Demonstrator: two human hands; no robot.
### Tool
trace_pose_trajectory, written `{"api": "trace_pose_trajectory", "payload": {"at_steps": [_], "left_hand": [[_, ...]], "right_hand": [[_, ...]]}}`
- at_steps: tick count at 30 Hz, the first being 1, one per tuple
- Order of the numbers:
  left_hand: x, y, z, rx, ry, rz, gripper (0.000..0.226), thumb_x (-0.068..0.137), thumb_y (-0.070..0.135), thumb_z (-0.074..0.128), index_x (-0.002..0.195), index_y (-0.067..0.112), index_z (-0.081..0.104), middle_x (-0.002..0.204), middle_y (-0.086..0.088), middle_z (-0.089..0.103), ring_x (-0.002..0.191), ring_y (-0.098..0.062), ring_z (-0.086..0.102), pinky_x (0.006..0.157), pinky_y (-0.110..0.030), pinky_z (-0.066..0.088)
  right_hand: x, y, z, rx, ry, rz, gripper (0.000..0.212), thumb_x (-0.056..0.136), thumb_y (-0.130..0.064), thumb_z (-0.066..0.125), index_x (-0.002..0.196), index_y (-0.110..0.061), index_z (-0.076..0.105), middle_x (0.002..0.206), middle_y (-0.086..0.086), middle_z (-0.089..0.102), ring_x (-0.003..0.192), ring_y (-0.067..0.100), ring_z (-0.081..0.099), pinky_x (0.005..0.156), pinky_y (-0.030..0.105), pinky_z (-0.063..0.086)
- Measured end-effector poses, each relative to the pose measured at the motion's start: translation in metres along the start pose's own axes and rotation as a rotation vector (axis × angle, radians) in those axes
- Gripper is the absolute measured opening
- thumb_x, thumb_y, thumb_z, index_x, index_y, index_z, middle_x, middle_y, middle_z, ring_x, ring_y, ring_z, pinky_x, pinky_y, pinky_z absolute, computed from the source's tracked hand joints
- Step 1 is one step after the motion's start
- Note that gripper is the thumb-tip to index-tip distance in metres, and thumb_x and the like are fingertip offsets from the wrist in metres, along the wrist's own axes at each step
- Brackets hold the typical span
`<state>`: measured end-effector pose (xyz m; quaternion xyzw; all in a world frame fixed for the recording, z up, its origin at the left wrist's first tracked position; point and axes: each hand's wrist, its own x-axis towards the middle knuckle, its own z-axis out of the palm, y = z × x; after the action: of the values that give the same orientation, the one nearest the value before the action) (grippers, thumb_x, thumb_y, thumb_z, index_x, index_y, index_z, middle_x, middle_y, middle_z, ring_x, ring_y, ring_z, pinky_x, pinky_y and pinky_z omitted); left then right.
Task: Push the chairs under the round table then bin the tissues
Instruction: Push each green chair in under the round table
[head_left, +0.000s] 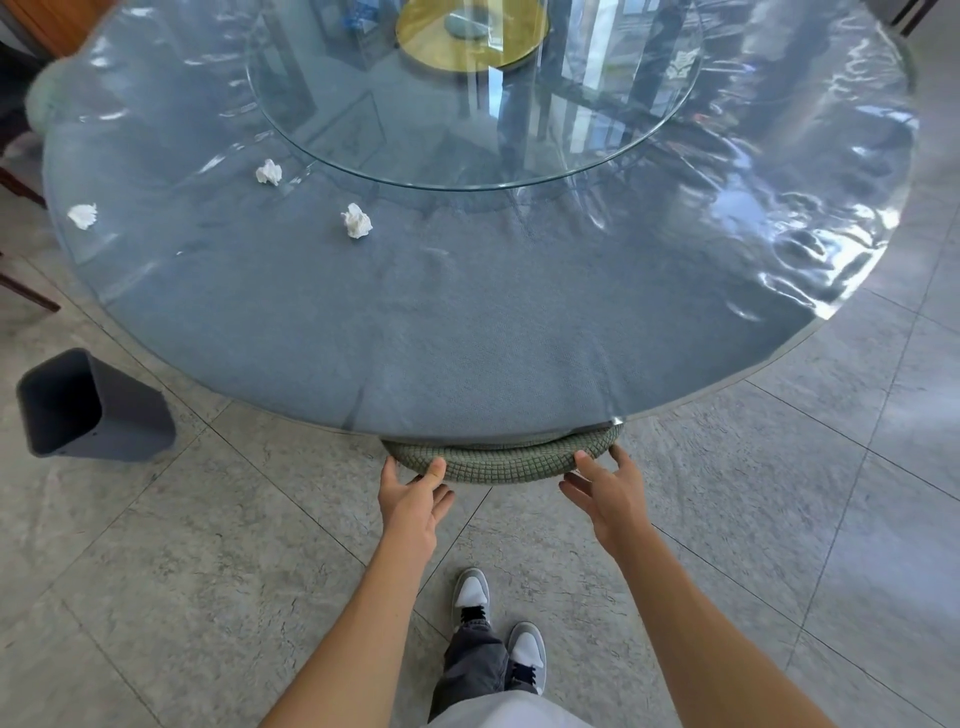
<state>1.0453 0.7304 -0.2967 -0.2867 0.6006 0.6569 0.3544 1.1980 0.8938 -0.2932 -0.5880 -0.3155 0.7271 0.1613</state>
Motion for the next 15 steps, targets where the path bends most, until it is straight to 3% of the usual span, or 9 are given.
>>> {"api": "trace_pose_trajectory", "payload": {"at_steps": [7,9,12,15], "left_hand": [[-0.027,0.009,-0.004,0.414,0.047,0.304,0.071,0.085,0.019,0.076,0.146,0.025,0.042,0.143,-0.013,0.049,0.126,-0.023,0.053,0.1,-0.04,0.048],[-0.037,0.017,-0.006,0.563,0.047,0.416,0.065,0.086,0.025,0.073,0.144,0.027,0.044,0.145,-0.009,0.046,0.125,-0.023,0.051,0.099,-0.039,0.046],[-0.05,0.03,-0.006,0.721,0.01,0.584,0.06,0.086,0.027,0.069,0.142,0.027,0.046,0.14,-0.007,0.05,0.127,-0.025,0.05,0.104,-0.042,0.043],[-0.067,0.047,-0.006,0.922,0.01,0.781,0.059,0.087,0.027,0.067,0.143,0.022,0.046,0.14,-0.005,0.049,0.129,-0.024,0.045,0.104,-0.038,0.04]], "right_hand": [[-0.025,-0.008,0.005,-0.524,0.137,-0.3,0.055,0.092,-0.019,0.062,0.142,-0.013,0.041,0.139,0.013,0.053,0.108,0.022,0.057,0.094,0.045,0.052],[-0.037,-0.015,0.009,-0.671,0.133,-0.425,0.052,0.093,-0.018,0.06,0.141,-0.012,0.043,0.139,0.009,0.053,0.103,0.017,0.056,0.089,0.039,0.049],[-0.052,-0.028,0.016,-0.793,0.087,-0.551,0.051,0.094,-0.02,0.058,0.141,-0.011,0.044,0.141,0.007,0.053,0.12,0.022,0.055,0.099,0.044,0.048],[-0.07,-0.043,0.024,-0.89,0.059,-0.673,0.05,0.094,-0.021,0.057,0.142,-0.012,0.044,0.142,0.008,0.051,0.118,0.021,0.054,0.097,0.037,0.047]]}}
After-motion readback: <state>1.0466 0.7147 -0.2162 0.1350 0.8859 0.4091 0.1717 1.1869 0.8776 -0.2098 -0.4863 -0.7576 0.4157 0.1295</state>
